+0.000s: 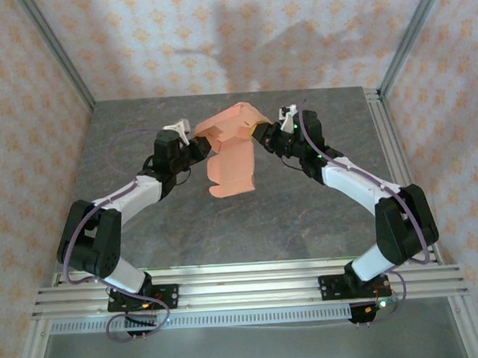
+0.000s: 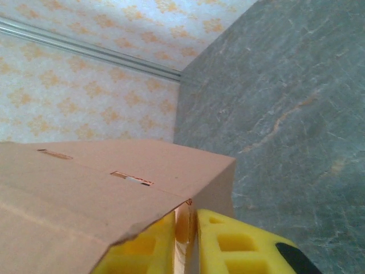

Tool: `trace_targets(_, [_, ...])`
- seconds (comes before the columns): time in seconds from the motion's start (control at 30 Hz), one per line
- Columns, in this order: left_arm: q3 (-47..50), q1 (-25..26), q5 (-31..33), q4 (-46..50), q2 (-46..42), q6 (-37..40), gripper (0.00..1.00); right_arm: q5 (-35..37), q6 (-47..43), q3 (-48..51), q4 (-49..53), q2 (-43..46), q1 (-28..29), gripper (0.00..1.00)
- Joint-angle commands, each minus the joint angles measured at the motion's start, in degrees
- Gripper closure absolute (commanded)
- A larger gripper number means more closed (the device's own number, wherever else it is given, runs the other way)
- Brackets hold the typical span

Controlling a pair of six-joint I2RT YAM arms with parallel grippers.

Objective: Fold the paper box

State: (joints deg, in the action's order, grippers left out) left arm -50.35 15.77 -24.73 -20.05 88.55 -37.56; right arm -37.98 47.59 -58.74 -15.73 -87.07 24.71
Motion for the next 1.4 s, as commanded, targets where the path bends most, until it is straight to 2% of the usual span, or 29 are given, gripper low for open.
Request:
trace_targets(0.0, [-2.78, 0.97, 2.14, 1.61, -1.89, 2.98, 1.00, 1.61, -0.01, -2.27, 2.86, -0.21, 0.14, 0.89])
trace_targets(0.1, [-3.28, 1.32, 2.70, 2.28, -1.81, 3.52, 1.00, 1.50, 0.19, -2.80, 3.67, -0.73, 0.17, 1.00])
trace_targets(0.17, [-3.29, 1.37, 2.91, 2.32, -1.81, 3.55, 1.00, 1.81, 0.39, -2.90, 3.94, -0.57, 0.17, 1.00])
trace_targets(0.2, [-3.29, 1.37, 3.01, 2.36, -1.73, 3.50, 1.00, 2.11, 0.52, -2.87, 4.03, -0.52, 0.17, 0.97])
trace_targets(0.27, [-3.18, 1.37, 3.20, 2.17, -1.72, 3.48, 1.00, 2.53, 0.90, -2.79, 4.21, -0.38, 0.30, 0.79])
trace_targets(0.3, [-3.19, 1.39, 3.33, 2.17, -1.67, 3.41, 1.00, 2.79, 1.06, -2.65, 4.13, -0.35, 0.31, 0.74])
trace_targets(0.47, [-3.40, 1.54, 3.38, 2.02, -1.48, 3.37, 1.00, 2.75, 1.19, -2.34, 4.01, -1.06, 0.43, 0.73])
trace_targets(0.63, [-3.44, 1.63, 3.58, 2.32, -1.49, 3.78, 1.00, 2.77, 0.93, -2.39, 4.39, -1.49, 0.35, 1.00])
trace_targets(0.77, [-3.22, 1.63, 4.69, 2.86, -1.62, 3.90, 1.00, 3.38, -0.13, -2.01, 4.39, -0.22, 0.36, 0.99])
trace_targets(0.87, [-3.18, 1.63, 6.39, 3.90, -1.63, 3.56, 1.00, 5.73, -2.36, -1.23, 5.14, 2.12, 0.42, 0.67])
trace_targets(1.0, [-3.40, 1.63, 9.32, 5.66, -1.52, 2.90, 1.00, 9.63, -6.34, -0.75, 9.52, 5.74, 0.19, 0.47])
trace_targets(1.13, [-2.88, 1.70, 11.73, 5.56, -1.45, 2.75, 1.00, 13.37, -10.83, -2.00, 16.69, 9.63, 0.38, 0.40])
trace_targets(1.23, [-2.43, 1.95, 15.13, 6.01, -1.45, 3.36, 1.00, 17.00, -13.79, -5.06, 23.46, 11.69, 0.88, 0.40])
trace_targets(1.37, [-1.64, 4.41, 23.71, 6.21, -1.93, 6.41, 1.00, 23.43, -19.30, -12.48, 32.37, 11.56, 3.93, 0.41])
